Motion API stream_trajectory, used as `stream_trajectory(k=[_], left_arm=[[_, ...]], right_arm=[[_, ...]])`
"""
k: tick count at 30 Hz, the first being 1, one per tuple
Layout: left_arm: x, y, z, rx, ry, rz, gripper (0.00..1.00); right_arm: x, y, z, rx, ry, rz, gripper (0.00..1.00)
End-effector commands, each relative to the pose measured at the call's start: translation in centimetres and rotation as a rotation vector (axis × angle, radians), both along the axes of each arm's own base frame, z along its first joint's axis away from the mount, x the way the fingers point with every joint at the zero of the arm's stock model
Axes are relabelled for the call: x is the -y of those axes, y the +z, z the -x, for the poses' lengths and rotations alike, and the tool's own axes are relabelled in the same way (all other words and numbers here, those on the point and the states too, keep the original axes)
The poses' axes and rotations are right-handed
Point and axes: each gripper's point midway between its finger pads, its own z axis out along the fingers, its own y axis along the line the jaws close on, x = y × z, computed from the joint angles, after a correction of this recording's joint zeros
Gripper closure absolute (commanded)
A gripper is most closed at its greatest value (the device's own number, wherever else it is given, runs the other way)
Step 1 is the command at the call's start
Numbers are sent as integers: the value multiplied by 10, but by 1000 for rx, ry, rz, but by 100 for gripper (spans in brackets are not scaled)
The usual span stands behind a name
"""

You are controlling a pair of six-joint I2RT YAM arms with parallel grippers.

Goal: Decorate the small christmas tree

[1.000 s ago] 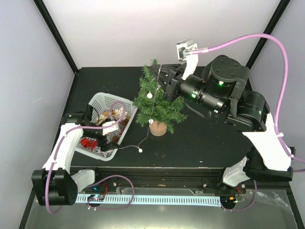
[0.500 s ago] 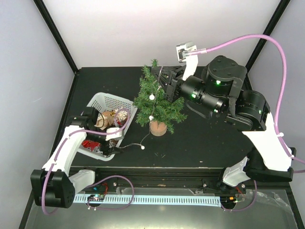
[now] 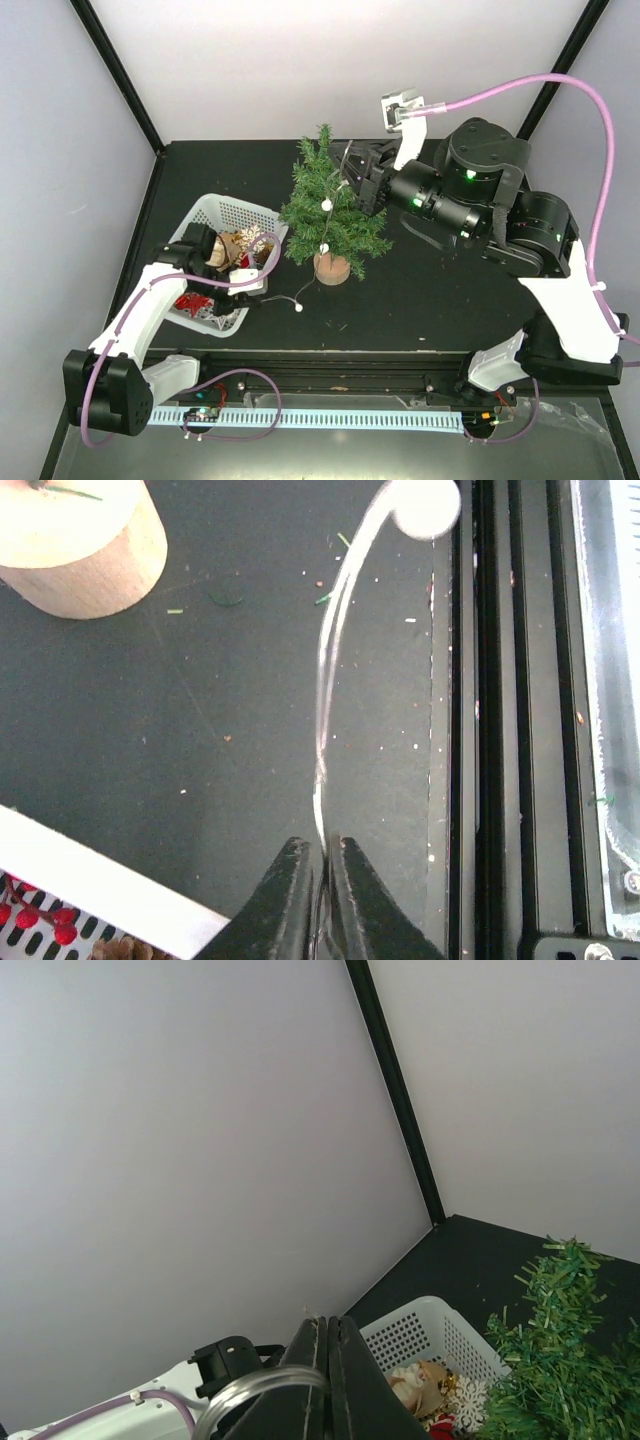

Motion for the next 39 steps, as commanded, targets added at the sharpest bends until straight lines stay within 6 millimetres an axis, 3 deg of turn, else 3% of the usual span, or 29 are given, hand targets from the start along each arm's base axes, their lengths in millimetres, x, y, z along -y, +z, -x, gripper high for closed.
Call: stream_trajectory(k=[1, 7, 10, 15, 21, 26, 32, 39], left_arm=[[-3, 9, -6, 23, -2, -35, 91], [-3, 8, -4, 8, 1, -31, 98], [1, 21, -7, 15, 25, -3, 99], [4, 77, -27, 126, 86, 37, 98], [1, 163, -51, 346, 186, 87, 99], [-1, 213, -62, 452, 241, 129, 98], [11, 252, -79, 426, 295, 273, 98], [25, 260, -106, 276, 377, 426, 98]], right_arm=[[14, 7, 3, 10, -11, -23, 99], [17, 3, 1, 11, -18, -26, 99], [19, 3, 2, 11, -21, -34, 99], [28, 16, 5, 31, -27, -74, 99], [43, 40, 10, 73, -40, -142, 99], [52, 58, 11, 110, -46, -192, 99], [78, 102, 12, 183, -64, -323, 99], [114, 148, -10, 215, -62, -568, 99]])
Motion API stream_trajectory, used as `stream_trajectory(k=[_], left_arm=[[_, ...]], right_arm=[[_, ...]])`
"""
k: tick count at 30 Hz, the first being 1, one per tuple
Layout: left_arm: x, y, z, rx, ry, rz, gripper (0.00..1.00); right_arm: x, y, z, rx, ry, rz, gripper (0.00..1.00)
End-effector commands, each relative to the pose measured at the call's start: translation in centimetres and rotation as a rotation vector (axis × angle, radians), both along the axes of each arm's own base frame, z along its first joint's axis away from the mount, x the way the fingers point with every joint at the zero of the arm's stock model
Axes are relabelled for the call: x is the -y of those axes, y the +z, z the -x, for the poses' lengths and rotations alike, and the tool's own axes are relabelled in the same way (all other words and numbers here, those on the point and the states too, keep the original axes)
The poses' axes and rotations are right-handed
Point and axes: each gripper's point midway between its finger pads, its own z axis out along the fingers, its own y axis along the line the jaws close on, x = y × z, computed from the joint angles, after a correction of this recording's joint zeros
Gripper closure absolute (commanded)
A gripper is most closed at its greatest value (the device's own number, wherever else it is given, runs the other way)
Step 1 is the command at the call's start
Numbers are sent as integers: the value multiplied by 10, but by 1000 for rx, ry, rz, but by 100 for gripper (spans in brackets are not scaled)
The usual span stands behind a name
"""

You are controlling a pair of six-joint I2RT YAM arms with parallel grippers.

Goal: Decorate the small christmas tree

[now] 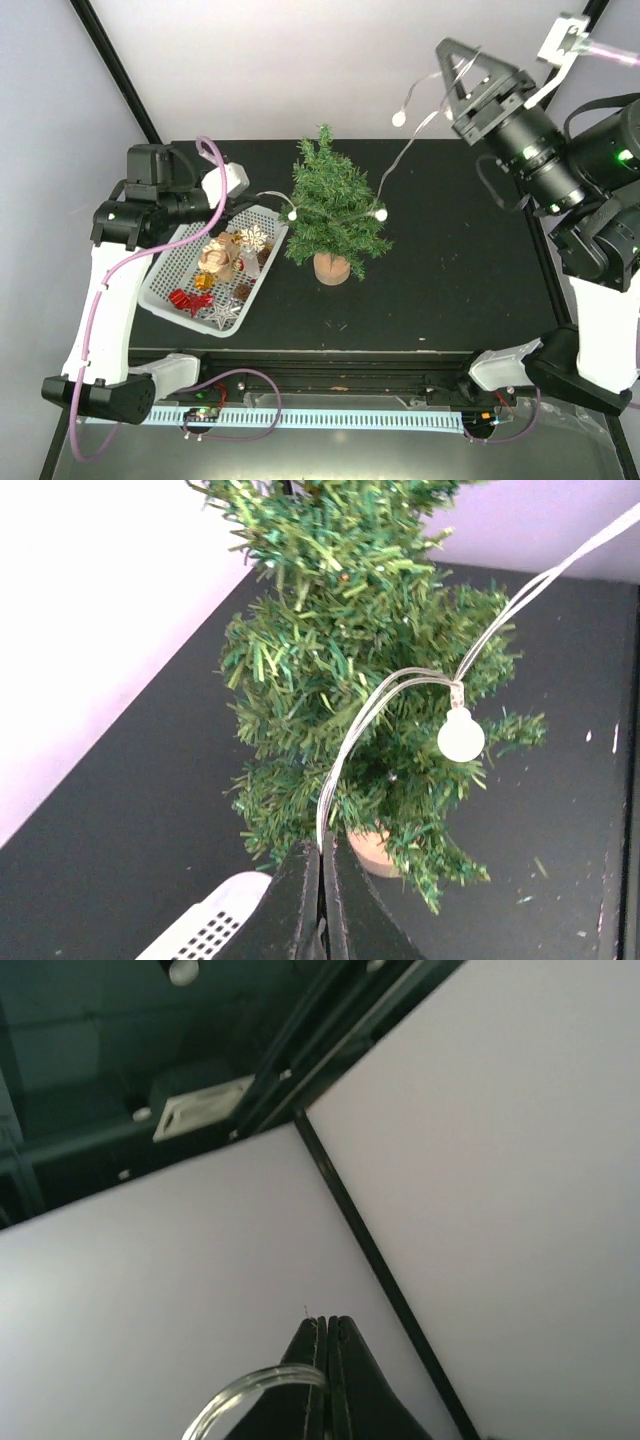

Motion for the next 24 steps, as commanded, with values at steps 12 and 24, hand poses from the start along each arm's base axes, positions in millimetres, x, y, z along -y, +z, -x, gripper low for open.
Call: stream_trajectory(k=[12, 24], left_arm=[[4, 57, -1, -71, -134, 371, 98], [-44, 80, 0, -117, -164, 551, 98]], right_arm=[[-30, 60, -57, 50, 606, -340, 99], [-41, 52, -60, 85, 822, -364, 99]])
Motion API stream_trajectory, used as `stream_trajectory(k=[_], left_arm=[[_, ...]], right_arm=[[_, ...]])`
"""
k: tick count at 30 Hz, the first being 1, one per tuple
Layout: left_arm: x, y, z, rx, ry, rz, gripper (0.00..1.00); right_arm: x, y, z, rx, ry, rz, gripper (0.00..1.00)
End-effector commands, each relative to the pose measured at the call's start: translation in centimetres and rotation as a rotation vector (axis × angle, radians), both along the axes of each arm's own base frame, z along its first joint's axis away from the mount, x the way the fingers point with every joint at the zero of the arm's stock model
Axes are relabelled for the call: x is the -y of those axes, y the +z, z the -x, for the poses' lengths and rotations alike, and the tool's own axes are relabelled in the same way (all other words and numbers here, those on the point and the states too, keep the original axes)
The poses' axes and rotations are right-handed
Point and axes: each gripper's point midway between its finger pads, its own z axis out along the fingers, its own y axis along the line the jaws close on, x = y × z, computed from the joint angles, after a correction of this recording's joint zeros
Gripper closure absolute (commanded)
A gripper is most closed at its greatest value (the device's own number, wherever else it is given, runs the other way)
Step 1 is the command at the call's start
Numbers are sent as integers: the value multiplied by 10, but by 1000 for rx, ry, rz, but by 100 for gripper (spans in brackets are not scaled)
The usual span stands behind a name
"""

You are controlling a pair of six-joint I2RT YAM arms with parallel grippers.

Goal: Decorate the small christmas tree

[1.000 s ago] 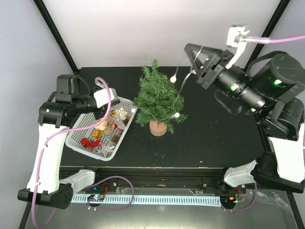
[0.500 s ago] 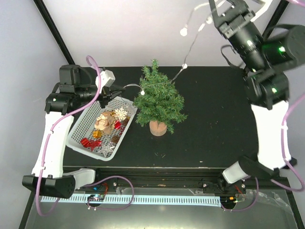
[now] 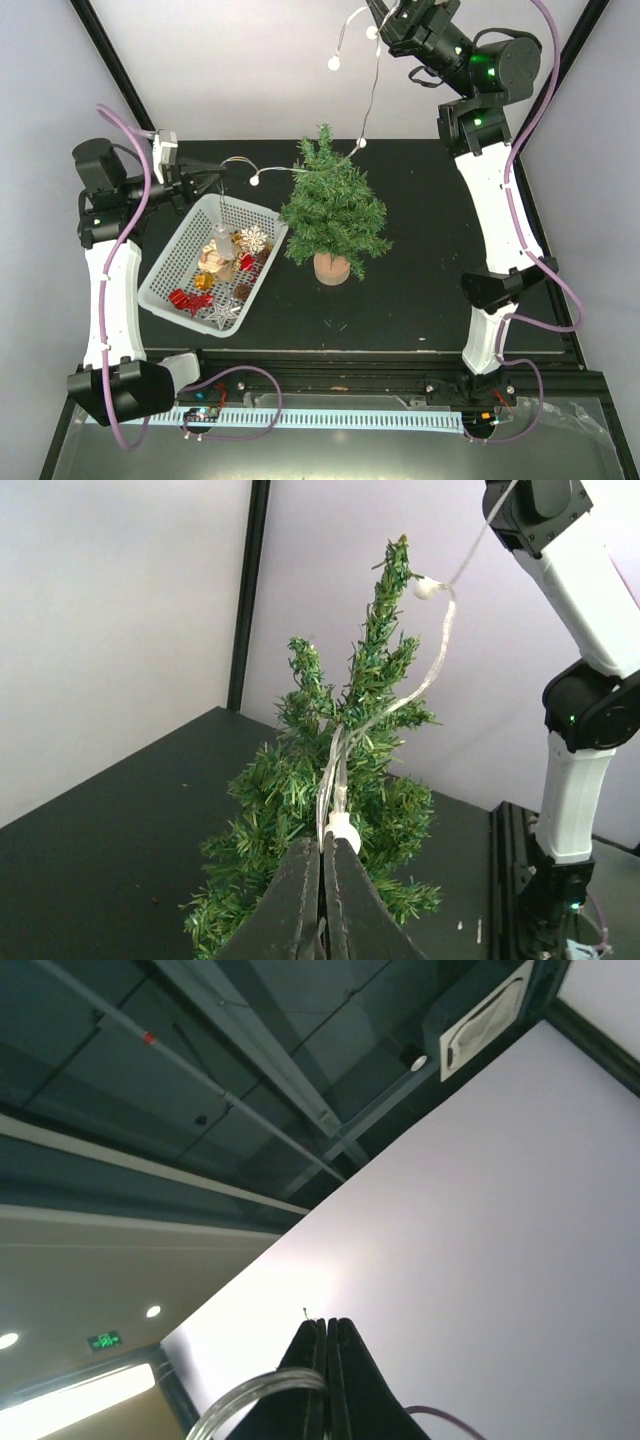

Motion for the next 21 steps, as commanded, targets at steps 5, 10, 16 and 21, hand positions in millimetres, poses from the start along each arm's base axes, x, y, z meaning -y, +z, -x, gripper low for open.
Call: stream_trajectory(k=[5, 10, 16, 21], left_arm=[[-8, 41, 14, 43, -69, 20, 99], [-6, 59, 22, 88, -82, 0, 98], [-9, 94, 26, 139, 7, 22, 99], [-20, 144, 13, 210, 139, 132, 99]], right_arm=[[23, 34, 63, 176, 83, -70, 99], [25, 34, 70, 193, 85, -69, 99], [31, 41, 78, 220, 63, -88, 99], [35, 43, 77, 217, 26, -106, 99]])
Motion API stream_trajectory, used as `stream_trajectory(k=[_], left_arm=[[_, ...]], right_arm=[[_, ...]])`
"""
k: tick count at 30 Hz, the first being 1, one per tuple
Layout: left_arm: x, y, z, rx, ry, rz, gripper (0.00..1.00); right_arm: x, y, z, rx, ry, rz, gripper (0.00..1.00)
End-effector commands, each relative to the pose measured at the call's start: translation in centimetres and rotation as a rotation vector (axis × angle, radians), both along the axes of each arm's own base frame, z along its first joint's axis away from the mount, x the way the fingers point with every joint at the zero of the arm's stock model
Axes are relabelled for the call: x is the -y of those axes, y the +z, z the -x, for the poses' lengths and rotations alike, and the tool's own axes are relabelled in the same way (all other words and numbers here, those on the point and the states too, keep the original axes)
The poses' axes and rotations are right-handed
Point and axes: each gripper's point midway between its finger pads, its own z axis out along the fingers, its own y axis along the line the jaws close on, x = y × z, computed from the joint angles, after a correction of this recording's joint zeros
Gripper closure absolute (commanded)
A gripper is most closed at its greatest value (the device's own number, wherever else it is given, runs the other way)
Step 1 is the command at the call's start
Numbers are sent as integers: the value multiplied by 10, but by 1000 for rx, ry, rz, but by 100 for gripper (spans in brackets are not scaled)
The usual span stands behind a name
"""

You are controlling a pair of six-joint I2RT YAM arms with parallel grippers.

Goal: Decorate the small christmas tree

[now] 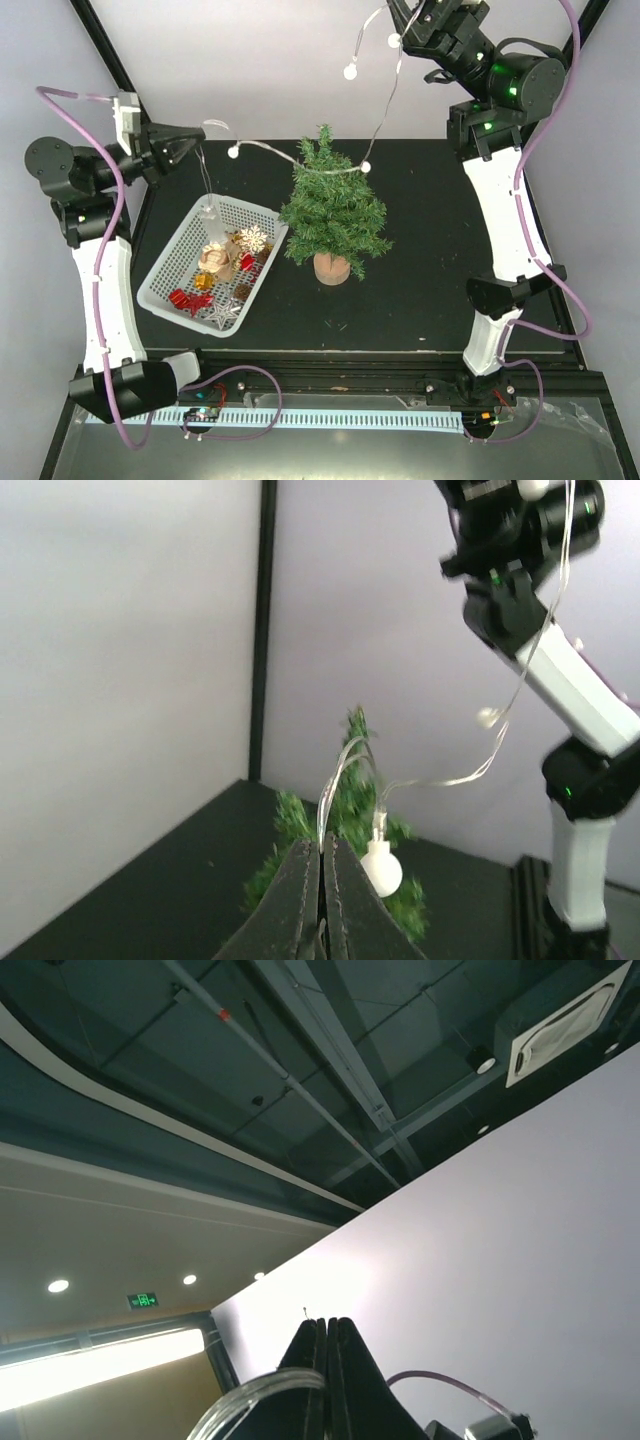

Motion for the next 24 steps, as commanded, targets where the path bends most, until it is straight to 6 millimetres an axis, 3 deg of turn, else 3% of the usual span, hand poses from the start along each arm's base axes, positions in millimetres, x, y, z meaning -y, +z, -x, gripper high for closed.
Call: stream_trajectory(k=[1, 4, 6, 11, 13, 17, 24], left_arm=[[-9, 62, -3, 111, 111, 98, 98], [-16, 85, -14, 140, 151, 145, 98], [-27, 93, -36, 126, 194, 184, 98], [-45, 110, -70, 123, 262, 254, 98], [-48, 108, -81, 125, 252, 265, 98], [-63, 92, -129, 36, 298, 261, 98], [-66, 77, -164, 43, 440, 170, 98]], right_arm=[[18, 17, 24, 62, -47, -53, 99], [25, 21, 20, 53, -100, -76, 99], [30, 22, 14, 37, -128, -96, 99], [39, 26, 4, 30, -163, -118, 99], [41, 24, -2, 21, -182, -116, 99], [47, 19, -19, -11, -230, -122, 99], [66, 7, -59, -81, -344, -122, 99]])
